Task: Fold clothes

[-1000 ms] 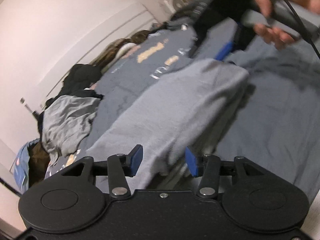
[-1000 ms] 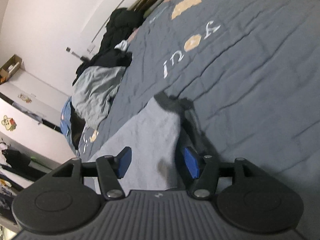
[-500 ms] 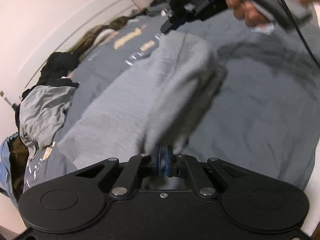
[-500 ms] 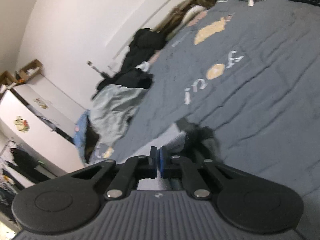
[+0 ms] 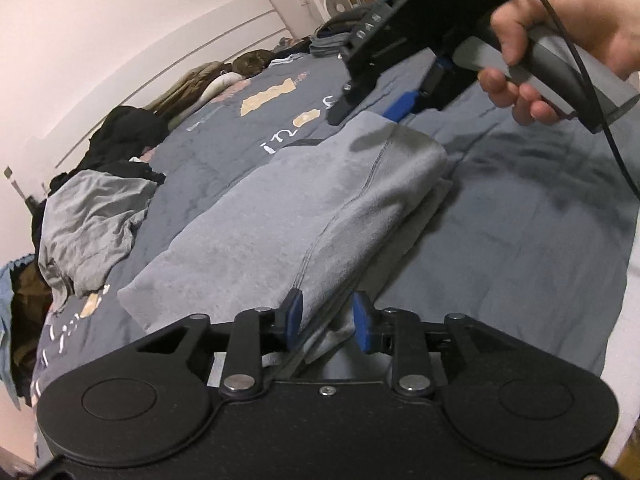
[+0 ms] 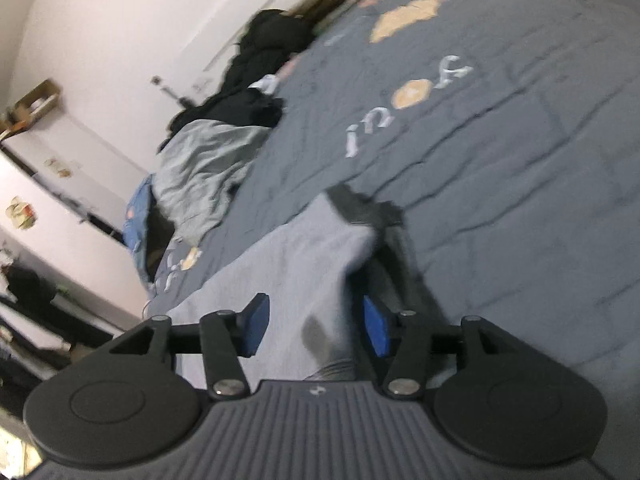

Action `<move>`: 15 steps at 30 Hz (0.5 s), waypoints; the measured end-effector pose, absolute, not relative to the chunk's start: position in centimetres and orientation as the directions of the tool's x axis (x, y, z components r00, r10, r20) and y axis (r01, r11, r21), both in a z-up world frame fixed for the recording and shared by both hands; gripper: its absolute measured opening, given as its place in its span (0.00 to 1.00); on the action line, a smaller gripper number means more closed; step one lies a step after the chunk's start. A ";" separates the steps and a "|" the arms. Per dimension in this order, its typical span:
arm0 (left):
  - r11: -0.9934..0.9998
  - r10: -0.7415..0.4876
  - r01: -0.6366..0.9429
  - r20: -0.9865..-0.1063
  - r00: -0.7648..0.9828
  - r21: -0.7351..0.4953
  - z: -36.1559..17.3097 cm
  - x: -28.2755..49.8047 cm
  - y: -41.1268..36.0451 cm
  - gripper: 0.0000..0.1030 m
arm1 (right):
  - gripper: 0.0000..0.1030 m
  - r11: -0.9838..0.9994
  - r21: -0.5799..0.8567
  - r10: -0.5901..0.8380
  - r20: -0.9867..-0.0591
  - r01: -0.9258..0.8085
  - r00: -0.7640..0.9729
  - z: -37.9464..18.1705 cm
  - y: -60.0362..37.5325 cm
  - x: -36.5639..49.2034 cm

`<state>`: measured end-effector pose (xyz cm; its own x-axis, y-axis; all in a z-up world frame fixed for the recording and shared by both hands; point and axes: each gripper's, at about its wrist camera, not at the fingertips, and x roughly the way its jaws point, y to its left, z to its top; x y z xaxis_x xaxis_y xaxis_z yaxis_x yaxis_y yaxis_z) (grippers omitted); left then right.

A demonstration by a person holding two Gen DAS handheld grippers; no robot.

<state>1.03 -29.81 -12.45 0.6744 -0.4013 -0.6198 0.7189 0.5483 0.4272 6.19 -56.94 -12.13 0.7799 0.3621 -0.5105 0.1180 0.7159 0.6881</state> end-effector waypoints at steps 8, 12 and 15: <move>0.459 -0.443 0.668 -0.501 0.743 0.586 -11.7 -1.4 -33.5 0.47 | 0.11 0.651 0.751 0.418 -0.473 0.107 0.775 -12.0 -57.5 6.0; 0.450 -0.458 0.708 -0.539 0.707 0.545 -12.0 -1.3 -35.8 0.47 | 0.13 0.718 0.665 0.322 -0.580 0.206 0.748 -12.0 -58.9 5.5; 0.463 -0.458 0.712 -0.545 0.702 0.528 -11.6 -0.7 -37.4 0.47 | 0.13 0.765 0.598 0.250 -0.616 0.237 0.747 -11.6 -60.3 4.7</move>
<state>-0.70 -37.37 -11.55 0.7024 -0.4584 -0.5446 0.7118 0.4630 0.5282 4.69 -60.25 -11.55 0.7471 0.2501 -0.6159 0.2372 0.7652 0.5985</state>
